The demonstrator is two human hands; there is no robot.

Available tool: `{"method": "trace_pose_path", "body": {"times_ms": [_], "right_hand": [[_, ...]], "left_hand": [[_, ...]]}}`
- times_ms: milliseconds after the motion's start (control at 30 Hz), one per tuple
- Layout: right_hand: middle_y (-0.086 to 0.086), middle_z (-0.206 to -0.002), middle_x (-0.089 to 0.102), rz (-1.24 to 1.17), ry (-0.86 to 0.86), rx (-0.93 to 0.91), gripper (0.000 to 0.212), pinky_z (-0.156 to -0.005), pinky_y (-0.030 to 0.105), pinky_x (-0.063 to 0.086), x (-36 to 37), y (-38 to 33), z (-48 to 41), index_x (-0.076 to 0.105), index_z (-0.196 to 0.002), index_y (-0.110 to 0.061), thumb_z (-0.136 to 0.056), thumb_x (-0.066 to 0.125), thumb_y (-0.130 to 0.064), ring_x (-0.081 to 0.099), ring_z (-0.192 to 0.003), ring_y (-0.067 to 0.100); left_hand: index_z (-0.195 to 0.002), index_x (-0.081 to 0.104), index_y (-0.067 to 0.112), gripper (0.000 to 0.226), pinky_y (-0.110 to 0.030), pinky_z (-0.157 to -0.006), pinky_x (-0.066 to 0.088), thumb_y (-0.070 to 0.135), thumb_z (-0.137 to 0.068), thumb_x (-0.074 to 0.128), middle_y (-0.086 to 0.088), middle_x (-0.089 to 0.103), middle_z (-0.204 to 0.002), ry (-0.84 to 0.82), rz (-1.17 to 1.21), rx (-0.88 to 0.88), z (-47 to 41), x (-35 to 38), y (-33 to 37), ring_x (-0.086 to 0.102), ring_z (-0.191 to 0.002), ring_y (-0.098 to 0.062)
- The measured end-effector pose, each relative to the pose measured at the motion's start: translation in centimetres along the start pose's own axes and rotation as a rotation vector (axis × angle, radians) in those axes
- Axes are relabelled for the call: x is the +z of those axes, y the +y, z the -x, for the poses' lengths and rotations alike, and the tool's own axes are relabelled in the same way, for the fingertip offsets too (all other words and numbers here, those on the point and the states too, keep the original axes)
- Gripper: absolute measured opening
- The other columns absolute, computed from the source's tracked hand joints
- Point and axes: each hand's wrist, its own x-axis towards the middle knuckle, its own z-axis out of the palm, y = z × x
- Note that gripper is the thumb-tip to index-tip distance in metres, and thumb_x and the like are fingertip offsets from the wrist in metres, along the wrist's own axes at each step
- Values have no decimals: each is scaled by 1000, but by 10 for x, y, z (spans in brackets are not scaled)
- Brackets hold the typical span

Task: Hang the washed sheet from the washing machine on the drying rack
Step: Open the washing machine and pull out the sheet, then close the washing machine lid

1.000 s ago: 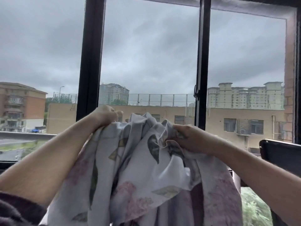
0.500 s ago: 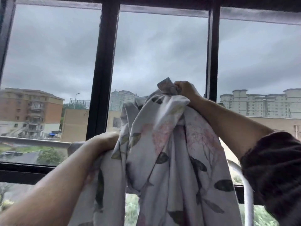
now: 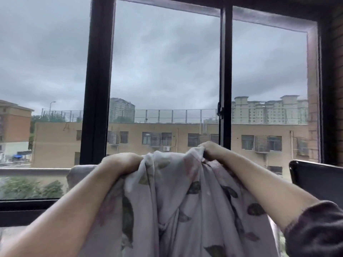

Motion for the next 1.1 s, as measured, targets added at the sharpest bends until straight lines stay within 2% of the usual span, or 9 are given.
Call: {"method": "trace_pose_path", "body": {"times_ms": [67,167,267,400,567,700,900,1000,1100], "right_hand": [[-8,-62,57,64,230,-67,38,-59,17,39,-5,6,19,54,-56,-22,-88,46,-3,54,-71,12],[-2,-93,71,97,412,-170,25,-76,27,48,7,15,67,69,-93,-23,-94,44,-19,63,-89,18],[-5,-125,62,290,523,-260,40,-93,31,36,34,20,112,57,-124,-28,-97,31,-40,55,-115,19],[2,-152,31,390,560,-283,54,-117,35,8,60,38,145,31,-144,-35,-93,20,-48,22,-143,21],[2,-153,27,158,473,-276,51,-110,40,35,106,69,203,32,-145,-33,-94,39,-35,29,-141,21],[-19,-148,29,-61,464,-276,50,-113,20,24,124,95,267,26,-141,-41,-97,47,-29,19,-140,-4],[-14,-138,42,-231,495,-14,46,-110,15,28,114,155,389,39,-134,-35,-91,47,-19,34,-132,-4],[-17,-134,45,-250,478,162,45,-104,18,35,93,187,460,41,-134,-34,-89,43,-27,42,-127,0],[-15,-124,49,-237,537,330,45,-90,2,33,61,225,537,46,-132,-28,-88,40,-31,48,-116,4]], "left_hand": [[-125,56,20,71,-31,-100,39,66,-87,17,-3,56,-130,-357,20,-124,7,-1,2,49,-122,-22],[-113,57,17,54,-36,-85,40,52,-93,21,-10,62,-117,-12,-79,-125,29,-4,8,57,-107,-29],[-102,55,15,43,-40,-83,37,42,-96,22,-15,66,-104,350,-8,13,55,7,10,59,-97,-31],[-119,49,19,53,-47,-106,22,47,-92,14,-9,56,-124,434,100,104,98,30,15,46,-118,-29],[-144,32,16,58,-52,-115,15,40,-92,23,-7,29,-153,469,227,97,172,78,29,22,-142,-30],[-144,30,13,63,-51,-110,24,37,-87,34,-12,29,-152,346,197,73,245,123,48,29,-138,-32],[-139,41,8,67,-47,-111,29,37,-79,33,-14,41,-144,-4,465,31,359,165,121,34,-135,-31],[-129,50,8,54,-28,-109,26,27,-79,42,-13,48,-134,-143,639,75,414,177,173,41,-127,-26],[-117,56,8,44,-23,-99,29,18,-75,48,-10,54,-122,-249,722,148,473,189,236,47,-119,-25]]}}
